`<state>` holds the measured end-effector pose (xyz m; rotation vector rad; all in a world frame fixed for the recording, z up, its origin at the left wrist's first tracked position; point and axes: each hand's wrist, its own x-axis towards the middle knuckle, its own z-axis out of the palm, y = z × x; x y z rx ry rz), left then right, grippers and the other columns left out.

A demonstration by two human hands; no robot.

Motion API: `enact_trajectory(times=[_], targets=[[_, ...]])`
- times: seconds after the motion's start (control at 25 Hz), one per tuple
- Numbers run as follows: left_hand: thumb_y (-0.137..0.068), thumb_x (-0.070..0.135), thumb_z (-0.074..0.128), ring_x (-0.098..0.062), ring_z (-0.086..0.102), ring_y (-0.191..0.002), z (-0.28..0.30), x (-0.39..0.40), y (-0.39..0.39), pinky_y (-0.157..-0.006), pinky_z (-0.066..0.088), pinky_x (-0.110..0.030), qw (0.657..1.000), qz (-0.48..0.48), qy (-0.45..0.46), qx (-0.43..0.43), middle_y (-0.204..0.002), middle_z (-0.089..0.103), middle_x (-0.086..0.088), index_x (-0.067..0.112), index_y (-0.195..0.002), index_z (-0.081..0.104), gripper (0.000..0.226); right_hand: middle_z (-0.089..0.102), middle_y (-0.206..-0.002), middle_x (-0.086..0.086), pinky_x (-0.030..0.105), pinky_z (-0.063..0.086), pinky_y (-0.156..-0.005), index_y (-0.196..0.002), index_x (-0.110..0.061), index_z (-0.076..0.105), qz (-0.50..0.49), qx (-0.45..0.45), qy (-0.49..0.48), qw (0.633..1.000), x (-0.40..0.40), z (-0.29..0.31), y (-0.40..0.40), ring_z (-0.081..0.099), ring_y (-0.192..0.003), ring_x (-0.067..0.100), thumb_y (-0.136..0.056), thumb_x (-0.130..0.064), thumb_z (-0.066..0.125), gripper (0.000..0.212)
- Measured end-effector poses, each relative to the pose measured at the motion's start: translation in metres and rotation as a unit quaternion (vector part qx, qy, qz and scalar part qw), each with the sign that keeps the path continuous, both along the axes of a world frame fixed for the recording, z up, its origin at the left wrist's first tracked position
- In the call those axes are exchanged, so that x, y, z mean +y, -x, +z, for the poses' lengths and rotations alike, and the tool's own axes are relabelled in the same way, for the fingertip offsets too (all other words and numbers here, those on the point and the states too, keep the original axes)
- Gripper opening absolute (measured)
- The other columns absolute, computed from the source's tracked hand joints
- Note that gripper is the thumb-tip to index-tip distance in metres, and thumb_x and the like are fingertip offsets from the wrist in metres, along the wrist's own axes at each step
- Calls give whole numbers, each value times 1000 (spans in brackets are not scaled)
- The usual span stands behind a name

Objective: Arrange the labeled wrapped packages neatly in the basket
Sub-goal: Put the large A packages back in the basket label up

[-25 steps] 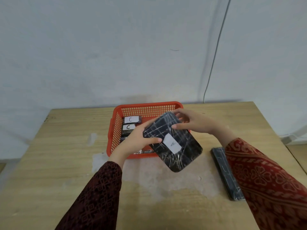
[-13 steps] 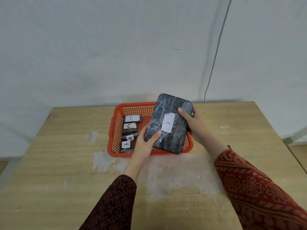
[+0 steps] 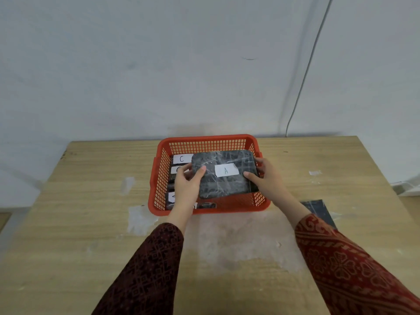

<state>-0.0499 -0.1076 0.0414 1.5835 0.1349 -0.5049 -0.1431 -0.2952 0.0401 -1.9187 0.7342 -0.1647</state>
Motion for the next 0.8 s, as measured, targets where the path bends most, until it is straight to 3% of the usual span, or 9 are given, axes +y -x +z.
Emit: enact_trajectory(times=[0.08, 0.12, 0.24, 0.36, 0.48, 0.6, 0.8], targets=[[-88, 31, 64, -18, 56, -116, -17, -8, 4, -97, 50, -42, 998, -8, -48, -45, -131, 56, -2, 21, -135, 46, 51, 55, -131, 11, 13, 43, -64, -135, -13, 38, -30, -8, -12, 999, 4, -11, -10, 52, -108, 15, -88, -20, 66, 55], [-89, 31, 63, -16, 52, -118, -24, -12, 4, -101, 46, -39, 994, -9, -86, -71, -131, 54, -1, 22, -138, 45, 53, 55, -130, 11, 13, 42, -64, -133, -13, 39, -39, -11, -7, 999, 5, -15, -15, 51, -106, 14, -87, -17, 65, 53], [-90, 30, 62, -20, 47, -128, -37, -24, -10, -102, 36, -30, 984, 12, -148, -95, -139, 49, -4, 19, -142, 41, 58, 50, -131, 13, 31, 47, -87, -129, -10, 39, -50, -15, 55, 997, 6, -26, -29, 52, -116, 23, -85, -9, 66, 51], [-89, 21, 65, -23, 49, -127, -50, -40, -32, -99, 41, -29, 981, -23, -145, -127, -139, 51, -5, 18, -143, 35, 62, 41, -135, 15, 27, 36, -103, -128, -9, 41, 20, 0, 130, 991, 3, -36, -44, 44, -116, 16, -80, -11, 71, 58], [-86, 30, 68, -23, 38, -135, -67, -54, -51, -106, 35, -34, 965, -111, -194, -135, -147, 39, -7, 21, -150, 25, 77, 22, -150, 21, 37, 28, -114, -132, -8, 40, 94, 70, 163, 980, -3, -48, -57, 33, -135, 31, -81, -13, 71, 60], [-84, 41, 68, -28, 29, -139, -83, -60, -58, -110, 31, -39, 948, -172, -239, -118, -150, 30, -10, 24, -152, 18, 85, 7, -157, 24, 46, 27, -115, -140, -8, 33, 119, 124, 219, 961, -8, -58, -65, 22, -142, 41, -89, -9, 59, 57], [-85, 43, 66, -32, 23, -142, -87, -61, -60, -115, 28, -44, 941, -186, -260, -111, -153, 23, -14, 22, -152, 14, 88, 0, -161, 17, 47, 22, -117, -150, -9, 12, 164, 200, 290, 922, -1, -61, -61, 3, -147, 38, -95, -16, 47, 66]])
